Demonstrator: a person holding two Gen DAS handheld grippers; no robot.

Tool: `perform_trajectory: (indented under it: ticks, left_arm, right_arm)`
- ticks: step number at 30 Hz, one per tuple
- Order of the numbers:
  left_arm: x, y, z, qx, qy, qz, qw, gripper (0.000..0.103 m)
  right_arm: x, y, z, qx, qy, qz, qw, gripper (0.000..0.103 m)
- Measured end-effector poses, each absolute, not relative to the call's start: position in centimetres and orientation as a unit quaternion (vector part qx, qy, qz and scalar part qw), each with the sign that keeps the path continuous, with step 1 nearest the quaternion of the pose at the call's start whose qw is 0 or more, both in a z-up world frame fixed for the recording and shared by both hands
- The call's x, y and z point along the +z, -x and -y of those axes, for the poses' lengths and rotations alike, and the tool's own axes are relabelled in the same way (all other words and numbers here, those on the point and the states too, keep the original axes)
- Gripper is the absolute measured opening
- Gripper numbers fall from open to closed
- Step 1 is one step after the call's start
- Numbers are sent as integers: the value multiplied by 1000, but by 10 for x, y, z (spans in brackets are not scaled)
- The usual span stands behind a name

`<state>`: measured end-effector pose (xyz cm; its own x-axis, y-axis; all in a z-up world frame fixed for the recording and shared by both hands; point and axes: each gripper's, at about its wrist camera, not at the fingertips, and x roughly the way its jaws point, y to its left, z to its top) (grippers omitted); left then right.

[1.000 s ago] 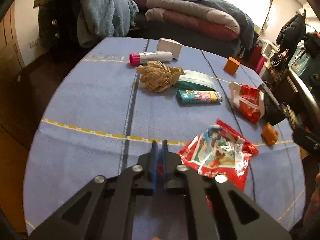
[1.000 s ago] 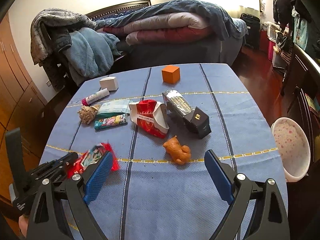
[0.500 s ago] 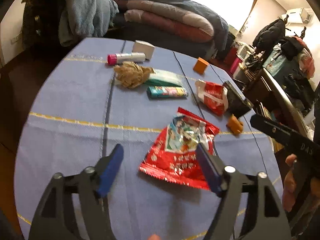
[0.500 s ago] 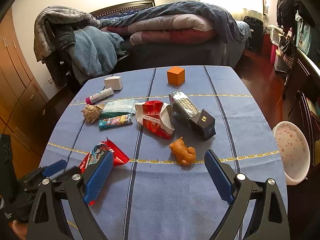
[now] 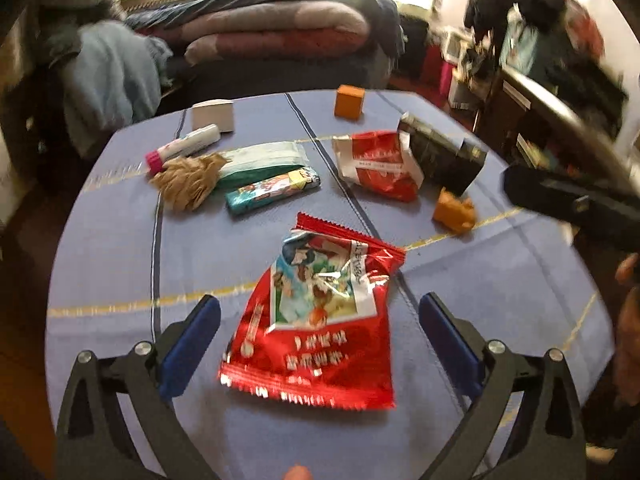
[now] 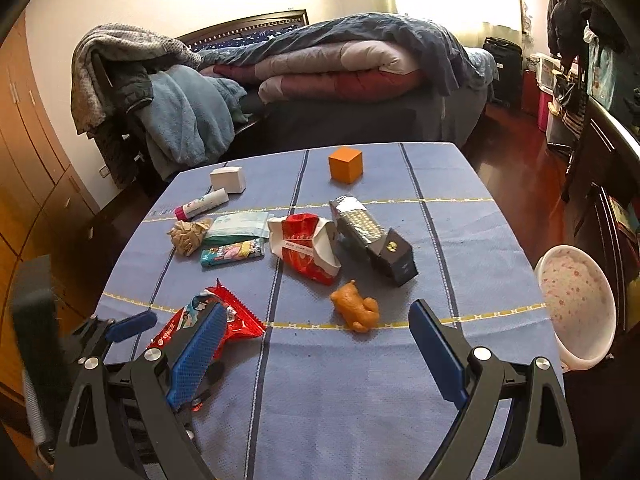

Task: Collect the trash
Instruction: 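Grasp the red snack bag with the left tool while the right tool grasps the dark box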

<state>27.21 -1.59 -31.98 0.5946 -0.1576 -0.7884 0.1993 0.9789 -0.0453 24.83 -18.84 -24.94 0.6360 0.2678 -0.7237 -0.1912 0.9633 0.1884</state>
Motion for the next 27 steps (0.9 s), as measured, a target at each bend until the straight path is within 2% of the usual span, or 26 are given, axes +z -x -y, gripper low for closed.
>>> perform_trajectory:
  ticks: [3, 5, 6, 8, 11, 13, 14, 22, 25, 27]
  left_arm:
    - [-325, -279, 18, -92, -36, -445, 890, 98]
    - [-327, -283, 15, -94, -30, -452, 887, 84]
    - [-329, -284, 15, -96, -28, -456, 885, 72]
    - [-328, -282, 14, -95, -24, -450, 888, 68]
    - [-322, -278, 12, -94, -20, -433, 896, 51]
    - [-318, -276, 9, -94, -11, -426, 900, 36]
    - [-316, -275, 7, -92, -4, -424, 901, 33]
    - [-301, -268, -14, -67, 36, -402, 913, 31]
    - [-300, -269, -16, -70, 41, -400, 913, 31]
    - [-300, -270, -15, -72, 41, -399, 913, 31]
  right_arm:
    - [-249, -249, 195, 123, -50, -405, 904, 92]
    - [-250, -250, 198, 120, -52, -406, 905, 92]
    - [-251, -251, 199, 120, -53, -406, 905, 92]
    - [-252, -254, 201, 116, -54, -406, 905, 92]
    - [-258, -261, 201, 109, -54, -408, 905, 92]
    - [-262, -269, 199, 106, -53, -408, 905, 92]
    - [-264, -272, 198, 104, -52, -409, 905, 92]
    - [-269, -298, 202, 86, -58, -403, 909, 87]
    - [-275, -313, 207, 67, -48, -406, 910, 81]
    - [-283, -325, 209, 60, -39, -417, 906, 69]
